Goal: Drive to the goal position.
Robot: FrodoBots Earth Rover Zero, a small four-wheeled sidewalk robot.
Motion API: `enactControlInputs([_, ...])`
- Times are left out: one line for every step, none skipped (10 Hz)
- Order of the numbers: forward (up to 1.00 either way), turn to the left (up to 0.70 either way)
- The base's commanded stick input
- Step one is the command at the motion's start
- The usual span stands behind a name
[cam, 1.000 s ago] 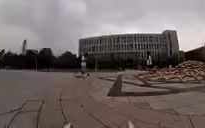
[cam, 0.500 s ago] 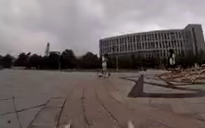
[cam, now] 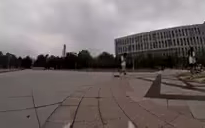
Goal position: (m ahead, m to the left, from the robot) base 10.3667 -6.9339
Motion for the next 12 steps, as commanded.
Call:
enactControlInputs([0.7, 0.05])
enactControlInputs([0.7, 0.12])
enactControlInputs([0.7, 0.14])
enactControlInputs([0.7, 0.14])
enactControlInputs([0.7, 0.14])
enactControlInputs([0.7, 0.14])
enactControlInputs([0.7, 0.14])
enactControlInputs([0.7, 0.14])
enactControlInputs([0.7, 0.14])
enactControlInputs([0.7, 0.14])
enactControlInputs([0.7, 0.14])
enactControlInputs([0.7, 0.14])
